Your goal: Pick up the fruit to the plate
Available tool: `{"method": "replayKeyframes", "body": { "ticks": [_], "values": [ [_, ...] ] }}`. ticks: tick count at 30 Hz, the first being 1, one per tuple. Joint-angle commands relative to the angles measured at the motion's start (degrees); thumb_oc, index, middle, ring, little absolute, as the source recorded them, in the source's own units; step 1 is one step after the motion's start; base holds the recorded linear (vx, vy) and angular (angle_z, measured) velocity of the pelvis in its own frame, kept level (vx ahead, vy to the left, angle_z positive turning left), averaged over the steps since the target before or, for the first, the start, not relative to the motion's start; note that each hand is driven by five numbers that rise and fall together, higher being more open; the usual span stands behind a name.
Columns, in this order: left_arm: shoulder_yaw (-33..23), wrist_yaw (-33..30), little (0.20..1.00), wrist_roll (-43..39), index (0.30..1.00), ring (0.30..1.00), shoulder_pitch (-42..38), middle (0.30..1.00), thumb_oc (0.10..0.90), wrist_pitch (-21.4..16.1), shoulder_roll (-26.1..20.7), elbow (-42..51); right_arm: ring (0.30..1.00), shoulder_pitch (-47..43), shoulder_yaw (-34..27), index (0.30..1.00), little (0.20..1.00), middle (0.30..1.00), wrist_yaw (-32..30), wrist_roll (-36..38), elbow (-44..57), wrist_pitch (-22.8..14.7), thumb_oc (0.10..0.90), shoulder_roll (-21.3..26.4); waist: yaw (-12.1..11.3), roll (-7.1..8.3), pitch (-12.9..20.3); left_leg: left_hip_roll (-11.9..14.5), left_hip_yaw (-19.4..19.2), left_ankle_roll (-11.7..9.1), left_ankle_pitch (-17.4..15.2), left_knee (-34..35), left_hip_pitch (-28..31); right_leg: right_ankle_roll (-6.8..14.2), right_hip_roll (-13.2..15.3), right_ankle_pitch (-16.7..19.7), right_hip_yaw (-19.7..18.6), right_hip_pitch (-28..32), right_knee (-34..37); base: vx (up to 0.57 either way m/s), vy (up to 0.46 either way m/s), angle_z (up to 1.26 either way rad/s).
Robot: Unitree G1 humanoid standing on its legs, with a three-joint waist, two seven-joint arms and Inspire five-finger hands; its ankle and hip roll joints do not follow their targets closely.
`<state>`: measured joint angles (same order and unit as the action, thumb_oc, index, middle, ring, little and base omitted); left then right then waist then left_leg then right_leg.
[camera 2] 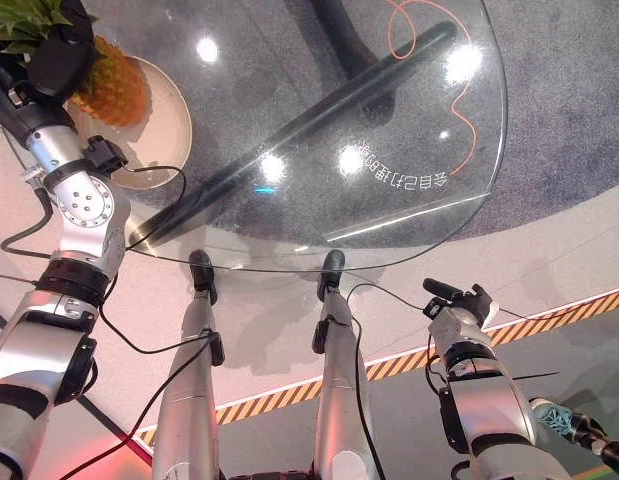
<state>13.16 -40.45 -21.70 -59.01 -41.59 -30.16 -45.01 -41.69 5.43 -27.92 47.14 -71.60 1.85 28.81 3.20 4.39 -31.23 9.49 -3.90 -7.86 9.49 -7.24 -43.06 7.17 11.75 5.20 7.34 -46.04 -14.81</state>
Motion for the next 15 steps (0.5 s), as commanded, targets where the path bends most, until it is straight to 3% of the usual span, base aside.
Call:
{"method": "replayKeyframes", "body": {
  "ticks": [1, 15],
  "values": [
    [-1.6, -0.2, 0.820, 2.3, 0.832, 0.832, -5.3, 0.832, 0.720, -6.9, -3.4, 3.1, 0.900, 2.2, 0.4, 0.900, 0.900, 0.900, -4.9, -1.2, -3.2, -1.4, 0.800, 2.6, -1.0, 1.17, 1.4, -1.3, -0.9, 0.3, -8.9, -6.3, -1.2, 1.2, -1.6, -1.0, 2.1, 2.5, 3.6, 0.00, 0.000, 0.00],
    [-3.5, 4.0, 0.837, 1.5, 0.846, 0.846, 0.3, 0.846, 0.737, -9.5, -2.0, 7.7, 0.900, 3.5, -0.6, 0.900, 0.900, 0.900, -5.7, -0.7, -2.4, -1.9, 0.800, 2.2, -1.9, 0.58, 1.4, -1.8, -0.7, 0.5, -9.1, -6.2, -1.3, 1.4, -1.1, -0.5, 2.8, 2.6, 4.1, 0.00, 0.000, 0.00]
  ]
}}
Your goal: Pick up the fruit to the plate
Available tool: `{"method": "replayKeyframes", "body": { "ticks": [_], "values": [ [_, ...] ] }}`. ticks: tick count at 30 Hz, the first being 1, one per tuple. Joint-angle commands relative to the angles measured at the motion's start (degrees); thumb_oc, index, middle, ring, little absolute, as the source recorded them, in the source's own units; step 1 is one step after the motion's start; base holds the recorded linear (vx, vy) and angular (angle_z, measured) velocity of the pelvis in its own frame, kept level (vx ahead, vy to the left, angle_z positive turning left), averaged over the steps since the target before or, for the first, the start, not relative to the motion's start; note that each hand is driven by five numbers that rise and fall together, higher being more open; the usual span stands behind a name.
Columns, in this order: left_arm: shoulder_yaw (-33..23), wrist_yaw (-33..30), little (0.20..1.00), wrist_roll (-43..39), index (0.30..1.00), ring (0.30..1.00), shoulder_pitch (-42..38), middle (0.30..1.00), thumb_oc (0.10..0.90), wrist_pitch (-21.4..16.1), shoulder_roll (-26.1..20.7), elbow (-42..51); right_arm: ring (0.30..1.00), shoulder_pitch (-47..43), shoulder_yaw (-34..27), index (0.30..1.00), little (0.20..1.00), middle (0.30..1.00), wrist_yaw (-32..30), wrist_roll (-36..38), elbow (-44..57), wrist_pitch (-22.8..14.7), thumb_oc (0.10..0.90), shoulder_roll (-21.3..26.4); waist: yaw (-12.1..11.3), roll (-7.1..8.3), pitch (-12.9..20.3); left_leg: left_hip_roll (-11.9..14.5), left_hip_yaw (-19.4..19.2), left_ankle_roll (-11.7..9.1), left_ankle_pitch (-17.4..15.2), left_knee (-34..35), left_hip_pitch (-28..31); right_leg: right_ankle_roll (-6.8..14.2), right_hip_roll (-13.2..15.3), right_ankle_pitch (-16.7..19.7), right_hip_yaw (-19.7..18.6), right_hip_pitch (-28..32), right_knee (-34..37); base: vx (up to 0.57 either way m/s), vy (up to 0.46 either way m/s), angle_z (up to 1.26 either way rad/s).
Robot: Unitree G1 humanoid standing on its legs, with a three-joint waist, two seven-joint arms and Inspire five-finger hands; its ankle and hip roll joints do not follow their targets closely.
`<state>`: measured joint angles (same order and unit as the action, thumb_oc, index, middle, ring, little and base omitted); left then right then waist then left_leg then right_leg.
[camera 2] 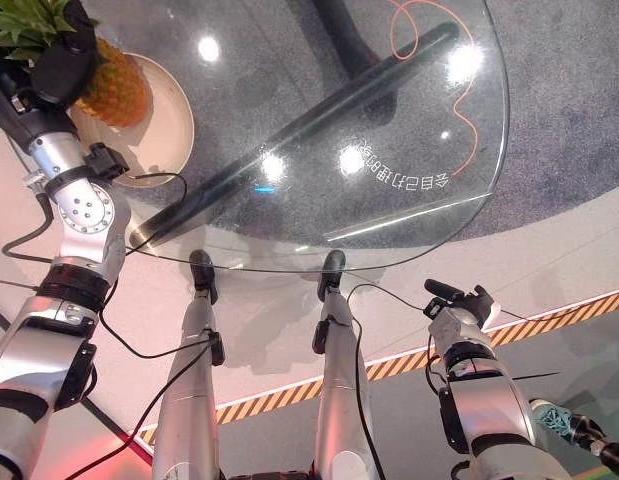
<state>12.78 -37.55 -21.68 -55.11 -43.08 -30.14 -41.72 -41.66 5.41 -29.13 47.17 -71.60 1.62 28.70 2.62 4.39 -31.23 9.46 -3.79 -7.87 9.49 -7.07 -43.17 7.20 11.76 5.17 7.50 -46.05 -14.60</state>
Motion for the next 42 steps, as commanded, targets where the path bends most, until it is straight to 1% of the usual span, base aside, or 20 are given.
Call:
{"method": "replayKeyframes", "body": {
  "ticks": [1, 6, 7, 8, 13, 19, 24, 35, 42],
  "values": [
    [-3.2, 1.3, 0.837, 1.5, 0.846, 0.846, -3.3, 0.846, 0.737, -8.1, -1.8, 4.7, 0.900, 3.5, -0.6, 0.900, 0.900, 0.900, -4.5, -0.7, -2.4, -1.7, 0.800, 2.2, -1.4, 0.56, 1.4, -1.8, -0.8, 0.5, -9.1, -6.3, -1.2, 1.4, -1.1, -0.4, 2.7, 2.6, 3.9, 0.00, 0.000, 0.00],
    [-3.5, 3.0, 0.851, 1.6, 0.858, 0.858, -0.7, 0.858, 0.751, -8.5, -0.6, 7.1, 0.900, 3.9, -1.0, 0.900, 0.900, 0.900, -4.6, -0.5, -2.2, -1.7, 0.800, 2.4, -1.9, 0.26, 1.4, -2.0, -0.7, 0.6, -9.1, -6.3, -1.4, 1.5, -0.9, -0.2, 2.9, 2.5, 4.0, 0.00, 0.000, 0.00],
    [-3.6, 3.2, 0.864, 1.8, 0.869, 0.869, -0.1, 0.869, 0.764, -8.7, -0.2, 7.6, 0.900, 3.8, -1.1, 0.900, 0.900, 0.900, -4.8, -0.6, -2.2, -1.8, 0.800, 2.3, -1.9, 0.18, 1.4, -2.0, -0.6, 0.7, -9.0, -6.3, -1.6, 1.5, -0.8, -0.2, 2.9, 2.4, 3.9, 0.00, 0.000, 0.00],
    [-3.7, 3.2, 0.900, 2.0, 0.900, 0.900, 0.4, 0.900, 0.800, -8.7, -0.1, 8.0, 0.900, 3.9, -1.2, 0.900, 0.900, 0.900, -4.8, -0.6, -2.2, -1.9, 0.800, 2.3, -2.0, 0.17, 1.4, -2.0, -0.6, 0.7, -9.1, -6.3, -1.4, 1.5, -0.8, -0.2, 3.0, 2.5, 3.9, 0.00, 0.000, 0.00],
    [-4.0, 4.2, 0.900, 1.2, 0.900, 0.900, 2.6, 0.900, 0.800, -8.6, 0.0, 9.8, 0.900, 4.4, -1.6, 0.900, 0.900, 0.900, -5.0, -0.4, -1.9, -2.0, 0.800, 2.1, -2.5, 0.18, 1.4, -2.1, -0.4, 0.9, -9.2, -6.1, -1.3, 1.7, -0.6, 0.1, 3.3, 2.7, 4.3, 0.00, 0.000, 0.00],
    [-4.1, 3.9, 0.900, 2.7, 0.900, 0.900, 4.4, 0.900, 0.800, -8.7, 0.2, 11.2, 0.900, 4.8, -1.8, 0.900, 0.900, 0.900, -4.9, -0.3, -2.1, -2.0, 0.800, 2.0, -2.8, 0.10, 1.4, -2.1, -0.2, 1.0, -9.2, -6.2, -1.2, 1.7, -0.5, 0.1, 3.5, 2.9, 4.1, 0.00, -0.006, 0.02],
    [-4.2, 4.3, 0.900, 2.3, 0.900, 0.900, 5.7, 0.900, 0.800, -8.4, 0.1, 12.9, 0.900, 5.3, -2.2, 0.900, 0.900, 0.900, -4.4, -0.2, -2.0, -2.2, 0.800, 2.2, -3.0, -0.04, 1.4, -2.2, -0.1, 1.1, -9.2, -6.2, -1.2, 1.8, -0.4, 0.1, 3.5, 2.9, 4.1, 0.01, -0.007, 0.04],
    [-4.3, 7.3, 0.900, 0.6, 0.900, 0.900, 9.0, 0.900, 0.800, -8.3, 0.8, 15.9, 0.900, 5.7, -2.6, 0.900, 0.900, 0.900, -4.6, 0.0, -1.8, -2.4, 0.800, 2.0, -3.7, -0.45, 1.4, -2.5, 0.2, 1.4, -9.2, -6.1, -0.6, 2.0, 0.0, 0.3, 3.9, 3.6, 4.1, 0.00, 0.000, 0.00],
    [-4.6, 9.0, 0.900, -0.8, 0.900, 0.900, 11.3, 0.900, 0.800, -7.5, 1.2, 17.7, 0.900, 6.1, -3.1, 0.900, 0.900, 0.900, -4.5, 0.2, -2.1, -2.6, 0.800, 2.0, -4.1, -0.75, 1.4, -2.6, 0.2, 1.5, -9.3, -6.0, -0.1, 2.0, 0.3, 0.3, 4.2, 4.0, 4.1, 0.00, 0.000, 0.00]
  ]
}}
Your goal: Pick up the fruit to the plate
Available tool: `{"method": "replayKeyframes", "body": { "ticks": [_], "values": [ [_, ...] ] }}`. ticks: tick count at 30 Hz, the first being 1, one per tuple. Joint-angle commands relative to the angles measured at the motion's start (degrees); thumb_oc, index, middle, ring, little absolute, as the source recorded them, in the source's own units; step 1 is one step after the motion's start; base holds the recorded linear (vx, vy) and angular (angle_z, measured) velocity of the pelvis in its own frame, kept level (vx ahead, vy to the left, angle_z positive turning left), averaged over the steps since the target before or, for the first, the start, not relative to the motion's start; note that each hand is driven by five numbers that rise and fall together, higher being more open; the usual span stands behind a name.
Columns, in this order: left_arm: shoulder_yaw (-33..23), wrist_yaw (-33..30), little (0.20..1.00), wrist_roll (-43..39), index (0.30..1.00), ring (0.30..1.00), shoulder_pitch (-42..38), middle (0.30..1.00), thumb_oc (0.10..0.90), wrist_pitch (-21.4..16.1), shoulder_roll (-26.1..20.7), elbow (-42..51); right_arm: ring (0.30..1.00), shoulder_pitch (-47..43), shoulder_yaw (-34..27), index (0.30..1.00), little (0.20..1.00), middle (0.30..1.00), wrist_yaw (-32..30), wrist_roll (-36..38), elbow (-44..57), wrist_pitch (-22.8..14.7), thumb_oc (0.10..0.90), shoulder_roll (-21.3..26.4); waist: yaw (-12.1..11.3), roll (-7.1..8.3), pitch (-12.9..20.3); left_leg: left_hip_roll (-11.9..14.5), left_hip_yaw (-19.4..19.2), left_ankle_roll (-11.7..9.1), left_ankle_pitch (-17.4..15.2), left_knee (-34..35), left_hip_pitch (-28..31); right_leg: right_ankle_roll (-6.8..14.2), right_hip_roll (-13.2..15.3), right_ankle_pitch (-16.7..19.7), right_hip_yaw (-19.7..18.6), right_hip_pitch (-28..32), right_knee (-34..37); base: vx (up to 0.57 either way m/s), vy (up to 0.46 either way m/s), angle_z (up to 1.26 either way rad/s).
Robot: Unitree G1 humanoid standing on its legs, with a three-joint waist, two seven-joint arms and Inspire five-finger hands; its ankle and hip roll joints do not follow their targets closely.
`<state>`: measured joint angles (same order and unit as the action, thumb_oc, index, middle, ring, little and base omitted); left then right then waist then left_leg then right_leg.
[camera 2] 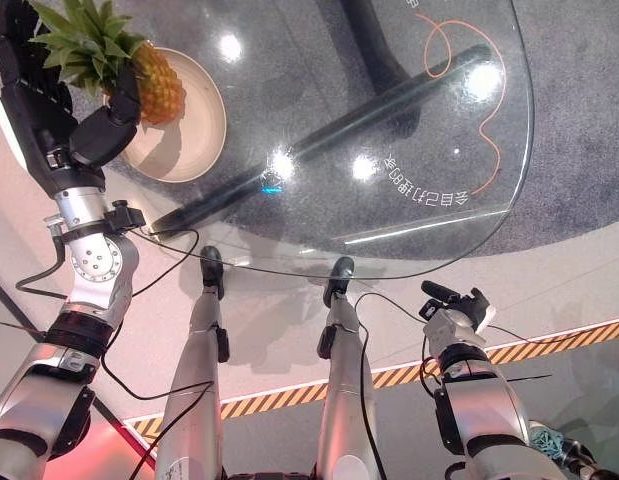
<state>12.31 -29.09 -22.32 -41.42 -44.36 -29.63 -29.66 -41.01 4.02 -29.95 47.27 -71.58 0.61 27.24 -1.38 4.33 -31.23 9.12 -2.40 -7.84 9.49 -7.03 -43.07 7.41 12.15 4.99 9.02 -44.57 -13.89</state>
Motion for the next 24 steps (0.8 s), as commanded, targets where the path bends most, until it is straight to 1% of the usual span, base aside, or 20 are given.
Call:
{"method": "replayKeyframes", "body": {
  "ticks": [1, 9, 18, 24],
  "values": [
    [-4.2, 0.6, 0.900, -0.2, 0.900, 0.900, -2.1, 0.900, 0.800, -6.1, 0.7, 5.8, 0.900, 5.4, -1.8, 0.900, 0.900, 0.900, -3.8, 0.1, -2.1, -1.6, 0.800, 3.5, -0.2, -0.76, 1.4, -2.2, -1.2, 1.5, -9.3, -6.1, -0.2, 1.8, -0.1, 0.4, 2.6, 2.6, 3.4, 0.00, 0.000, 0.00],
    [-3.9, 1.0, 0.900, -0.5, 0.900, 0.900, 1.3, 0.900, 0.800, -4.9, 1.0, 6.5, 0.900, 6.3, -2.3, 0.900, 0.900, 0.900, -3.4, 0.4, -1.7, -1.5, 0.800, 3.5, -0.7, -1.08, 1.4, -2.4, -0.9, 1.7, -9.2, -5.7, 0.8, 2.0, 0.2, 0.6, 2.6, 3.6, 3.7, 0.00, 0.000, 0.00],
    [-5.4, 0.8, 0.900, -1.6, 0.900, 0.900, 6.0, 0.900, 0.800, -4.2, 1.1, 4.8, 0.900, 7.7, -3.3, 0.900, 0.900, 0.900, -2.8, 0.5, -1.9, -1.7, 0.800, 3.2, -1.4, -1.37, 1.4, -2.4, -1.2, 1.8, -9.2, -4.5, 4.1, 2.5, 0.8, 0.9, 3.0, 6.8, 5.0, 0.00, 0.000, 0.00],
    [-6.4, 1.1, 0.900, -2.9, 0.900, 0.900, 8.0, 0.900, 0.800, -1.7, 0.4, 2.2, 0.900, 9.2, -4.3, 0.900, 0.900, 0.900, -1.7, 0.1, -2.7, -1.5, 0.800, 3.5, -1.5, -1.83, 1.4, -2.3, -1.8, 1.7, -9.2, -3.4, 7.5, 2.8, 1.2, 0.8, 2.9, 9.7, 5.8, 0.00, 0.006, 0.00]
  ]
}}
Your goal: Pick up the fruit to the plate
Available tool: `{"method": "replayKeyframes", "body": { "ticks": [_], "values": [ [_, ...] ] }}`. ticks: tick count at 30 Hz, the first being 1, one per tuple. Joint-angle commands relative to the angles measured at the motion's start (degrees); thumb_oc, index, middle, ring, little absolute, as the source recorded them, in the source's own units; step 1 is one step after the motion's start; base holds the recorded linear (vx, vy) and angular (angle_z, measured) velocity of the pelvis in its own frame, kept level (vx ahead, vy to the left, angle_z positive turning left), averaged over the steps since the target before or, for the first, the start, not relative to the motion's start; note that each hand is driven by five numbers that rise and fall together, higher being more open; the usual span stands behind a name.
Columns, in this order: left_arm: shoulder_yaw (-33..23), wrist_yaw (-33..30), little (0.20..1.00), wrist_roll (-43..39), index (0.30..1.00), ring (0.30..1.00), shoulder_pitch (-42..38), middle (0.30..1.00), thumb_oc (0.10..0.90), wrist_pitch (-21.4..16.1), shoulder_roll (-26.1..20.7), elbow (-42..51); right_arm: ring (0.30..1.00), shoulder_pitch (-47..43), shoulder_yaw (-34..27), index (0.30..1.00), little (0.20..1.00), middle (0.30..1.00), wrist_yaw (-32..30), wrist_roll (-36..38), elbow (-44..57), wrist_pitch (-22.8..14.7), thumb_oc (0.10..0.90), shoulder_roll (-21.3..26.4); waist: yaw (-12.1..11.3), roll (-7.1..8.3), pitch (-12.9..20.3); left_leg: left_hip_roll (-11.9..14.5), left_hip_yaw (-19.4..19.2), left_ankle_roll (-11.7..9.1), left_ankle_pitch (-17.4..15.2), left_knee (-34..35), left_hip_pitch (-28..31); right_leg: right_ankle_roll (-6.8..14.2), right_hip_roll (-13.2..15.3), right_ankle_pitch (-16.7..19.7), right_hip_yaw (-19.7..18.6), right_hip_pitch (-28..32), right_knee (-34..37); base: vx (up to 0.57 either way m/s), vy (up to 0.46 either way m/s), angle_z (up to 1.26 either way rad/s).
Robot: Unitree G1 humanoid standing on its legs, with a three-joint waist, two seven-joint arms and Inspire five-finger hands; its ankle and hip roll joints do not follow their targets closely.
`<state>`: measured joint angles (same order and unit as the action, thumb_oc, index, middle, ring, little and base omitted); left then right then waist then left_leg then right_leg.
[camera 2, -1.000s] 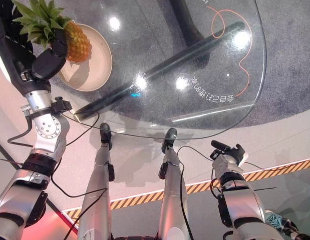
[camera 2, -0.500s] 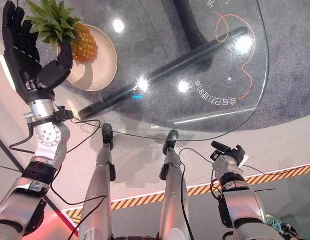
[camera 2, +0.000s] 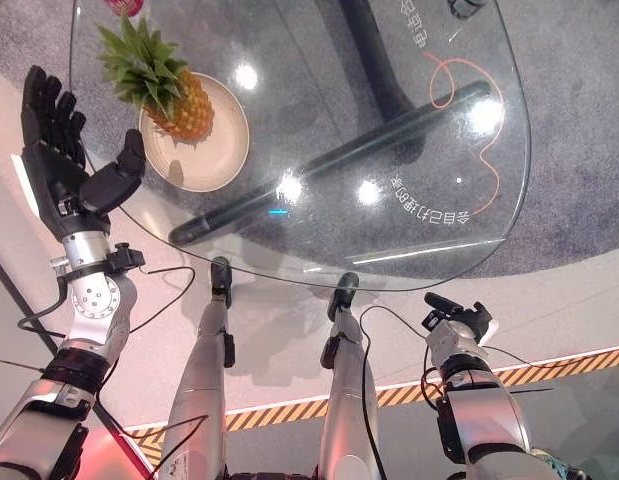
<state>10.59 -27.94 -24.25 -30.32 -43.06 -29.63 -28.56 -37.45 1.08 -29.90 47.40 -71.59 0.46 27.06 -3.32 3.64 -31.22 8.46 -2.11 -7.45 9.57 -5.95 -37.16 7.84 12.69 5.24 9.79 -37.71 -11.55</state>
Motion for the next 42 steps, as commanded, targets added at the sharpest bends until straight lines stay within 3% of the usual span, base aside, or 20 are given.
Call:
{"method": "replayKeyframes", "body": {
  "ticks": [1, 10, 13, 16, 19, 25, 28, 29, 31, 35, 42],
  "values": [
    [-4.8, -0.2, 0.900, -0.9, 0.900, 0.900, -2.4, 0.900, 0.800, -2.5, 0.3, 1.0, 0.900, 6.1, -1.4, 0.900, 0.900, 0.900, -1.7, -0.2, -2.7, -1.4, 0.800, 3.6, 0.4, -1.24, 1.4, -1.6, -2.2, 1.3, -9.3, -4.3, 2.3, 2.4, 0.7, 0.4, 2.1, 3.5, 3.5, -0.01, 0.038, -0.01],
    [-8.0, 4.6, 0.900, -6.1, 0.900, 0.900, 8.4, 0.900, 0.800, 6.9, 2.3, -9.3, 0.900, 14.8, -2.9, 0.900, 0.900, 0.900, 3.7, -6.3, -2.1, -1.3, 0.800, 1.1, -0.1, -2.27, 1.4, -1.8, -3.7, 1.0, -8.4, -0.6, 15.2, 2.4, 1.5, 0.0, 1.6, 16.1, 6.9, 0.02, 0.057, -0.04],
    [-9.9, 10.5, 0.900, -13.1, 0.900, 0.900, 14.4, 0.900, 0.800, 11.2, 4.5, -17.0, 0.900, 21.2, -1.6, 0.900, 0.900, 0.900, 8.1, -12.9, -1.5, -1.7, 0.800, -0.9, 0.3, -2.75, 4.9, -1.3, -4.2, 0.7, -7.7, 2.6, 21.4, 2.4, 1.3, 0.0, 1.0, 22.4, 9.6, 0.14, 0.077, -0.03],
    [-11.7, 14.7, 0.900, -14.3, 0.900, 0.900, 18.5, 0.900, 0.800, 17.6, 6.7, -23.9, 0.900, 25.2, 0.2, 0.900, 0.900, 0.900, 10.6, -16.3, -1.7, -1.8, 0.800, -3.0, 0.6, -2.75, 9.2, -1.3, -4.4, 0.6, -6.8, 5.0, 25.6, 2.1, 1.2, 0.2, 0.7, 27.2, 11.9, 0.17, 0.036, -0.04],
    [-13.3, 20.8, 0.900, -15.3, 0.900, 0.900, 21.2, 0.900, 0.800, 20.3, 8.6, -30.3, 0.900, 27.4, 0.9, 0.900, 0.900, 0.900, 13.2, -21.4, -2.6, -1.0, 0.800, -4.1, 1.0, -2.62, 12.8, -1.2, -4.8, 0.7, -6.8, 5.7, 28.7, 1.9, 1.1, 0.1, 0.9, 30.3, 12.6, 0.18, 0.034, 0.02],
    [-12.2, 30.8, 0.900, -8.5, 0.900, 0.900, 25.4, 0.900, 0.800, 29.9, 10.1, -39.4, 0.900, 31.7, 2.7, 0.900, 0.900, 0.900, 18.4, -32.6, -5.2, 3.5, 0.800, -5.8, 1.7, -3.27, 20.8, -1.0, -5.2, 0.9, -7.3, 7.7, 35.9, 1.8, 0.7, -0.4, 1.4, 37.1, 13.5, 0.25, 0.047, 0.01],
    [-10.7, 35.1, 0.900, -6.2, 0.900, 0.900, 26.2, 0.900, 0.800, 34.3, 10.0, -43.2, 0.900, 32.4, 4.1, 0.900, 0.900, 0.900, 20.6, -35.9, -6.3, 5.2, 0.800, -6.1, 2.0, -3.64, 22.7, -0.7, -5.5, 0.8, -7.3, 9.0, 38.3, 2.0, 0.6, -0.5, 1.7, 39.1, 14.2, 0.16, 0.042, -0.03],
    [-9.7, 36.1, 0.900, -3.5, 0.900, 0.900, 26.3, 0.900, 0.800, 38.8, 10.0, -45.2, 0.900, 32.3, 4.8, 0.900, 0.900, 0.900, 21.6, -36.8, -6.9, 6.3, 0.800, -6.4, 2.3, -3.84, 23.4, -0.6, -5.6, 0.8, -7.4, 9.7, 39.5, 2.1, 0.5, -0.5, 1.8, 40.1, 14.7, 0.09, 0.041, -0.08],
    [-8.4, 37.4, 0.900, 2.0, 0.900, 0.900, 25.9, 0.900, 0.800, 42.6, 9.6, -47.6, 0.900, 31.8, 5.6, 0.900, 0.900, 0.900, 24.4, -38.8, -7.5, 8.7, 0.800, -6.4, 2.8, -4.06, 24.5, -0.4, -6.2, 0.7, -7.7, 10.3, 41.2, 2.2, 0.5, -0.4, 2.2, 41.5, 15.7, 0.10, 0.048, -0.05],
    [-5.8, 38.6, 0.900, 5.4, 0.900, 0.900, 25.8, 0.900, 0.800, 46.6, 9.7, -49.2, 0.900, 31.3, 7.1, 0.900, 0.900, 0.900, 25.2, -42.3, -8.2, 9.9, 0.800, -6.3, 3.5, -4.73, 25.9, -0.3, -7.1, 0.8, -8.5, 10.3, 43.4, 2.1, 0.4, -1.0, 2.0, 43.2, 15.8, 0.08, 0.058, -0.03],
    [-4.9, 39.0, 0.900, 9.4, 0.900, 0.900, 25.5, 0.900, 0.800, 49.3, 9.8, -50.8, 0.900, 31.2, 8.1, 0.900, 0.900, 0.900, 27.1, -44.9, -9.1, 10.8, 0.800, -6.9, 3.6, -4.83, 27.2, -0.4, -6.7, 1.1, -9.5, 10.4, 45.5, 1.9, 0.1, -2.0, 1.8, 45.0, 15.6, 0.04, 0.014, -0.01]
  ]
}}
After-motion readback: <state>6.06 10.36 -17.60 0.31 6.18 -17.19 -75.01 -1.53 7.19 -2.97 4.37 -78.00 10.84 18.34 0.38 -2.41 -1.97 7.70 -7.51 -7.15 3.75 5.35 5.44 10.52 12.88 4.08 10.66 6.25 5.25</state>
